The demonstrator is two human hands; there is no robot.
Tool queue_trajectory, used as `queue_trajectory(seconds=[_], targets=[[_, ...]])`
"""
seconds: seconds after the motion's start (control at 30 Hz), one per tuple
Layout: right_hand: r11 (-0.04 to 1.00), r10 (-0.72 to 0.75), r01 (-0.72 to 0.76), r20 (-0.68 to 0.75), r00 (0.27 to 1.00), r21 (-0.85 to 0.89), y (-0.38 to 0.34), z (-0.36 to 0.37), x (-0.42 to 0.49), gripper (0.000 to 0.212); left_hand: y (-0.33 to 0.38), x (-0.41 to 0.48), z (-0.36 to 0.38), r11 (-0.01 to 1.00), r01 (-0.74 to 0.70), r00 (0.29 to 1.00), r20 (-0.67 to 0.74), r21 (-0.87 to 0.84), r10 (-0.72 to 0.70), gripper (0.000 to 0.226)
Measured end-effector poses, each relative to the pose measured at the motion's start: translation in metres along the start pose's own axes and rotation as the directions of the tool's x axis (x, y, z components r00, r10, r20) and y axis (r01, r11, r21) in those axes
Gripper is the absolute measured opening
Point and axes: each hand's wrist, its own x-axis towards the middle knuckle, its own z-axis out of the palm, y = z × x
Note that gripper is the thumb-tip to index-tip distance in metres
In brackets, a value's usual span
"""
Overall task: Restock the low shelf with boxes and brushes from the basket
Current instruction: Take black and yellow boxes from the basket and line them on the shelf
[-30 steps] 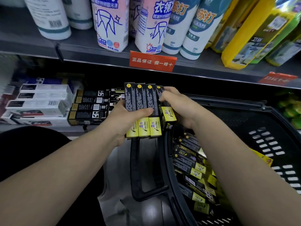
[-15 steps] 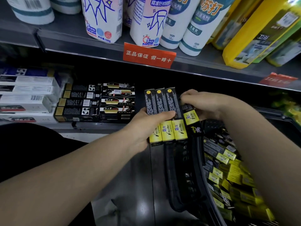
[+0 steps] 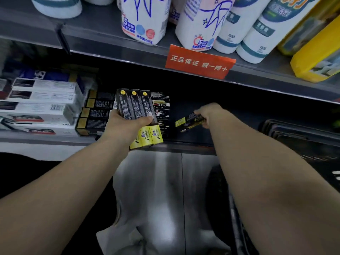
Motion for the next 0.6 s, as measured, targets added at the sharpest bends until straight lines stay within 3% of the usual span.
queue_trajectory(seconds=[0.13, 0.3, 0.43, 0.6], targets=[[0.975, 0.037, -0.015, 0.095, 0.995, -0.222, 0.019, 0.025, 0.017, 0.027, -0.003, 0.005, -0.004, 1.000, 0.004, 1.000, 0.019, 0.013, -0.004, 0.057], [0.864, 0.019, 0.048, 0.127, 0.992, -0.501, 0.021, 0.023, 0.033, 0.054, -0.003, 0.008, -0.002, 1.000, -0.001, 0.999, 0.044, 0.010, 0.001, 0.045], [0.767, 0.022, 0.062, 0.123, 0.992, -0.639, 0.030, 0.031, 0.044, 0.052, -0.003, 0.012, 0.001, 0.999, 0.020, 0.998, 0.063, 0.037, -0.022, 0.049], [0.678, -0.009, 0.050, 0.060, 0.998, -0.733, 0.041, 0.032, 0.049, 0.051, -0.005, 0.018, 0.001, 0.996, 0.046, 0.996, 0.068, 0.077, -0.052, 0.037]])
